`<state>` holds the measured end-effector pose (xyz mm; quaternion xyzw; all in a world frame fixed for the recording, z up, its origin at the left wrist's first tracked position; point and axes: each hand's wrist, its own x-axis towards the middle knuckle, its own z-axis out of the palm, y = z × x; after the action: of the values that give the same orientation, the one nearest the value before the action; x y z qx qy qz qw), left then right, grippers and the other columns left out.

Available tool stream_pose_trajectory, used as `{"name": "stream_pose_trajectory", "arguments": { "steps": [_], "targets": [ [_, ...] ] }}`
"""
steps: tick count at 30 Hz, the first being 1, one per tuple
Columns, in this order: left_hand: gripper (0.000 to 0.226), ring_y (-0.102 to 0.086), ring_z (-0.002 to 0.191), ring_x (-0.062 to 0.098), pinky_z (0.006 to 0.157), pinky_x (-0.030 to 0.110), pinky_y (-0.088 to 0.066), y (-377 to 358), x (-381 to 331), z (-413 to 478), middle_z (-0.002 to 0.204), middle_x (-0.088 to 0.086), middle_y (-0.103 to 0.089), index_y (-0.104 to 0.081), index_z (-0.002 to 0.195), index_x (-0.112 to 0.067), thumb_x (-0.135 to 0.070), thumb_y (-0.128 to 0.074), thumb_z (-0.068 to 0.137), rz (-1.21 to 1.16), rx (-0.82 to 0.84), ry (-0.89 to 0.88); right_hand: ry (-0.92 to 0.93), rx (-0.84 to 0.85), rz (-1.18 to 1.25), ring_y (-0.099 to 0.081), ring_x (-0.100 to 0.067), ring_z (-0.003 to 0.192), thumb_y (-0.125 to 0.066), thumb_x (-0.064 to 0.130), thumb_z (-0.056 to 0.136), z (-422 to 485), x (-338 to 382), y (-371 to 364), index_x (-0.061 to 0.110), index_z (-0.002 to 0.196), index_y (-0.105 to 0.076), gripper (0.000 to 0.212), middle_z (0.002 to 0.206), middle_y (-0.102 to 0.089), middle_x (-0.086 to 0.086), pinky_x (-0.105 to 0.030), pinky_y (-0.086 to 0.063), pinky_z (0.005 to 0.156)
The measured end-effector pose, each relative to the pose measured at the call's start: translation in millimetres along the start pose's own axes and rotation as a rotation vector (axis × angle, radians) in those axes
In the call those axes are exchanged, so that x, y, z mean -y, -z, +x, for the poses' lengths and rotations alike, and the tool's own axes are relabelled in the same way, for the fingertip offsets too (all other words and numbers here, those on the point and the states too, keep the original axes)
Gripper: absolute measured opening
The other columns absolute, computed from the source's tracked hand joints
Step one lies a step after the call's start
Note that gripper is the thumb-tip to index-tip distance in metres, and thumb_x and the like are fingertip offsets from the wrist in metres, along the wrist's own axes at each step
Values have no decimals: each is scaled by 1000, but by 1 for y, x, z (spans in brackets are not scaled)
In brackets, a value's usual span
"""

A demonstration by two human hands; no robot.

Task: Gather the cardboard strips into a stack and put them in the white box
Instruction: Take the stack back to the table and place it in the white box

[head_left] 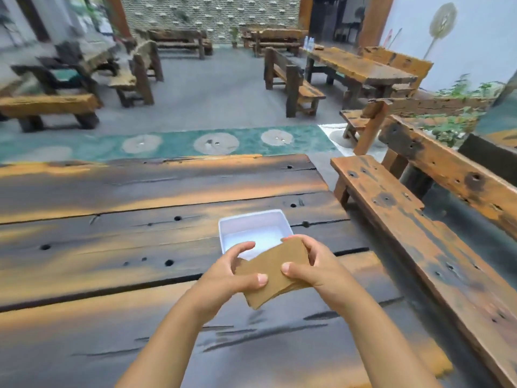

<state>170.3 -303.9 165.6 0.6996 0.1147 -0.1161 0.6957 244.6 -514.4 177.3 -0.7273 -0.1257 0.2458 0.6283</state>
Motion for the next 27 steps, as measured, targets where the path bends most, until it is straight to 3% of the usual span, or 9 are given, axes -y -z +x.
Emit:
{"name": "stream_pose_trajectory", "arguments": {
  "steps": [2,5,7,9,13,15,17,21,27],
  "targets": [
    [86,-70,101,0,92,25,-53,9,2,-15,123,6,-64,-46,142,-43,-37,-87,67,111,-29,18,20,160,-106,-67,4,80,-77,13,79,7,9,-2,27,119,-61,45,106,-66,-1,-18,-57,69],
    [93,-66,116,15,102,39,-53,3,8,-31,131,7,-62,-40,148,-38,-38,-85,67,166,-16,48,69,341,-317,-67,-8,97,-77,20,74,15,22,-6,30,119,-62,48,113,-66,0,-30,-58,80],
    [83,-66,119,15,97,35,-56,-8,10,-36,132,0,-66,-43,146,-35,-30,-84,73,146,16,37,105,454,-425,-66,-17,103,-76,26,69,18,27,-13,31,116,-62,50,113,-68,0,-37,-58,86],
    [65,-69,112,10,87,28,-57,-18,11,-40,122,-9,-72,-52,137,-34,-21,-79,80,119,-5,12,113,496,-493,-67,-14,102,-77,33,66,21,27,-17,34,120,-59,56,113,-67,5,-36,-58,88],
    [58,-72,109,12,87,33,-60,-27,18,-48,121,-6,-74,-57,130,-31,-30,-79,76,21,-177,11,20,369,-307,-68,-1,98,-79,46,61,17,16,-20,38,144,-40,92,124,-57,19,-25,-54,85],
    [58,-72,107,14,90,37,-61,-30,21,-47,123,0,-72,-57,128,-27,-27,-79,74,-50,-256,-3,-9,258,-151,-66,2,103,-80,46,62,10,7,-31,34,148,-34,99,127,-56,19,-21,-50,83],
    [59,-74,104,15,86,37,-62,-31,22,-44,123,4,-71,-56,127,-25,-26,-79,73,-105,-323,-27,-36,147,15,-65,5,105,-78,45,67,4,-4,-47,30,141,-41,84,121,-62,18,-18,-50,80],
    [56,-75,101,14,74,29,-61,-28,21,-36,117,2,-74,-57,127,-27,-26,-77,75,-161,-352,-81,-50,126,190,-74,-19,105,-65,39,82,2,-6,-73,22,118,-68,39,110,-78,-2,-31,-60,84],
    [52,-75,92,4,66,17,-58,-31,12,-26,100,-17,-78,-53,122,-41,-42,-77,76,-123,-296,-71,-65,-4,186,-74,-8,96,-63,40,82,7,1,-86,30,115,-66,35,107,-77,5,-26,-56,80]
  ]
}}
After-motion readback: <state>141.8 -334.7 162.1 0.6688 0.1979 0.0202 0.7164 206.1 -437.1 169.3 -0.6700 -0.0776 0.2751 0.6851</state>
